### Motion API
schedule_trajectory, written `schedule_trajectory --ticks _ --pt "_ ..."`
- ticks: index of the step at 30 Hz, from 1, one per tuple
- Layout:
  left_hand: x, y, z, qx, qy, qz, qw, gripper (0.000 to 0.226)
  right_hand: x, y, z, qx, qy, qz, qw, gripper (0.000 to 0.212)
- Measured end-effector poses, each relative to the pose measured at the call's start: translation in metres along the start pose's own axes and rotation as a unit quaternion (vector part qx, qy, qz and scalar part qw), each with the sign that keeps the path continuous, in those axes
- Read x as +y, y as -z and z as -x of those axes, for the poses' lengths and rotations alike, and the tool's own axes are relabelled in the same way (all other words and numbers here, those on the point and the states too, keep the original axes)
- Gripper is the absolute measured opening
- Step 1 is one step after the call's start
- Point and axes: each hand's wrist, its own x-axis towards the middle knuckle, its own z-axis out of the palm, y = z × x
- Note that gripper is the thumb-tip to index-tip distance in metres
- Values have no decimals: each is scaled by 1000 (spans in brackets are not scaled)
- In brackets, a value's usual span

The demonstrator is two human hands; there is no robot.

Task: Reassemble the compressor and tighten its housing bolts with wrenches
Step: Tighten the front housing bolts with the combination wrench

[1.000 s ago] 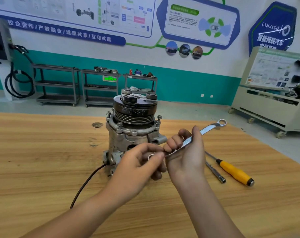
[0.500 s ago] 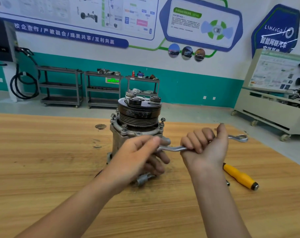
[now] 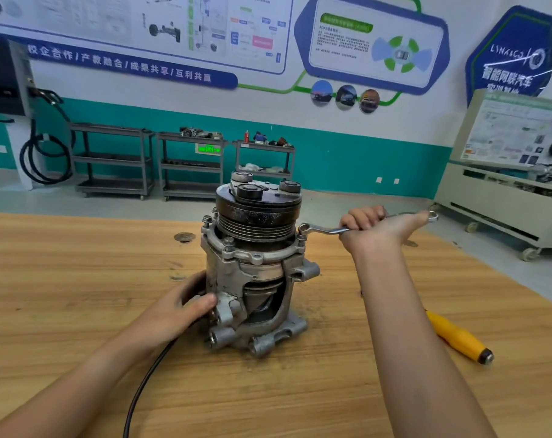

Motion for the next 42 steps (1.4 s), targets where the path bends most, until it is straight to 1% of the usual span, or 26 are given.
schedule_trajectory --ticks 1,3,4,6,9,13,16,17,18,19,20,22,23,25,27,29,31,34,35,38,42 --pt "1 1 0 1 -7 7 1000 60 1 -1 0 -3 1 8 1000 66" --pt "0 0 0 6 -16 3 1000 70 1 -3 1 -12 12 33 999 66" --pt "-1 -1 0 10 -15 -2 1000 67 0 -4 1 -19 21 46 999 66" --pt "-3 -2 0 14 -16 -12 1000 51 0 -5 4 -28 35 61 997 67" --pt "-4 -2 1 11 -24 -22 999 47 -1 -8 6 -34 48 55 997 64" --pt "-3 -2 1 13 -16 -19 1000 54 -11 -15 9 -58 70 20 996 41" --pt "-3 -2 1 14 -10 -16 1000 61 -17 -22 13 -100 111 29 988 25" --pt "-2 -2 1 12 -11 -11 1000 70 -18 -24 14 -114 119 39 986 20" --pt "-1 -2 2 9 -11 -9 1000 84 -18 -25 15 -124 117 50 984 18" --pt "0 -2 3 10 -8 -13 1000 96 -17 -25 15 -135 103 60 984 21" --pt "0 -3 3 14 -3 -14 1000 94 -16 -25 15 -143 83 63 984 29" --pt "3 -6 7 31 -4 -26 999 69 -13 -24 13 -137 53 54 988 47" --pt "4 -9 9 41 -12 -41 998 60 -11 -24 11 -127 50 41 990 49" --pt "3 -12 12 61 -25 -73 995 46 -9 -24 5 -102 56 -4 993 46" --pt "4 -14 15 73 -39 -81 993 43 -10 -23 0 -94 54 -56 992 43" --pt "6 -13 17 69 -40 -75 994 42 -8 -21 -5 -98 44 -98 989 43" --pt "9 -13 18 64 -36 -59 996 49 -4 -16 -7 -96 34 -116 988 46" --pt "8 -11 19 67 -40 -61 995 72 2 -11 -7 -89 18 -119 989 56" --pt "8 -12 20 66 -38 -67 995 76 2 -10 -7 -84 19 -120 989 59" --pt "7 -13 20 73 -35 -65 995 73 -1 -7 -7 -74 40 -111 990 63" --pt "4 -13 17 68 -38 -66 995 76 0 -3 -5 -85 66 -75 991 63"
